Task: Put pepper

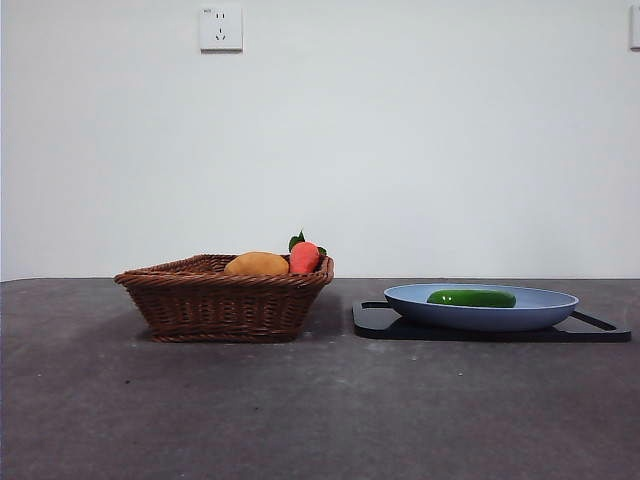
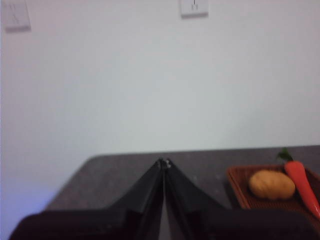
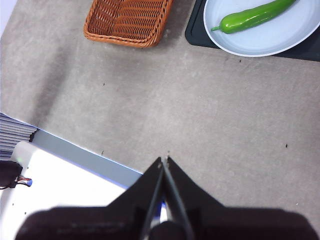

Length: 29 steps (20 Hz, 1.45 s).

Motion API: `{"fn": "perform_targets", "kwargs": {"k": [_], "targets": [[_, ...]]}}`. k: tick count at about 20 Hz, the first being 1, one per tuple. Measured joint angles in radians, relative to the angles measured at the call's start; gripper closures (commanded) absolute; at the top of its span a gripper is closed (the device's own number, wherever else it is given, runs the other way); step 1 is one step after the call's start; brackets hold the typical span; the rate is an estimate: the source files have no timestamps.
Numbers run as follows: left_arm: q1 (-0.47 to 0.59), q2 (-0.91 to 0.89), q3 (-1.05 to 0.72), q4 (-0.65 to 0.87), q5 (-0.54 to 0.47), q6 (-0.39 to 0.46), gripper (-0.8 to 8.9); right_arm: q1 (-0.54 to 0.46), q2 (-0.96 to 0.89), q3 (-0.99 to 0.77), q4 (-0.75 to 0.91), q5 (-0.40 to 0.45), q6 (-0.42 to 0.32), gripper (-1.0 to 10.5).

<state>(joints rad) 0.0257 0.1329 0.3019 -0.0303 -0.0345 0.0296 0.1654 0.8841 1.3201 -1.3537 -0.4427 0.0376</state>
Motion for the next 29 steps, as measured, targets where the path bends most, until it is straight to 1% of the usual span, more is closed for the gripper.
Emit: {"fn": "perform_targets", "kwargs": {"k": [5,10,15,17,29], "targets": [[0.001,-0.126,-0.198,0.002,0.0,-0.042,8.05,0.0,0.0,0.0,0.0,0.0,0.0,9.4],[0.005,-0.129,-0.285,-0.003,0.0,-0.077,8.05,0.0,0.0,0.0,0.0,0.0,0.0,9.4],[0.006,-0.129,-0.285,-0.052,-0.023,-0.083,8.05,0.0,0.0,0.0,0.0,0.0,0.0,9.4],[0.006,-0.128,-0.285,-0.077,-0.014,-0.083,8.05,0.0,0.0,0.0,0.0,0.0,0.0,9.4],[0.006,-0.128,-0.285,-0.076,-0.014,-0.083,8.05,0.0,0.0,0.0,0.0,0.0,0.0,9.4]]}}
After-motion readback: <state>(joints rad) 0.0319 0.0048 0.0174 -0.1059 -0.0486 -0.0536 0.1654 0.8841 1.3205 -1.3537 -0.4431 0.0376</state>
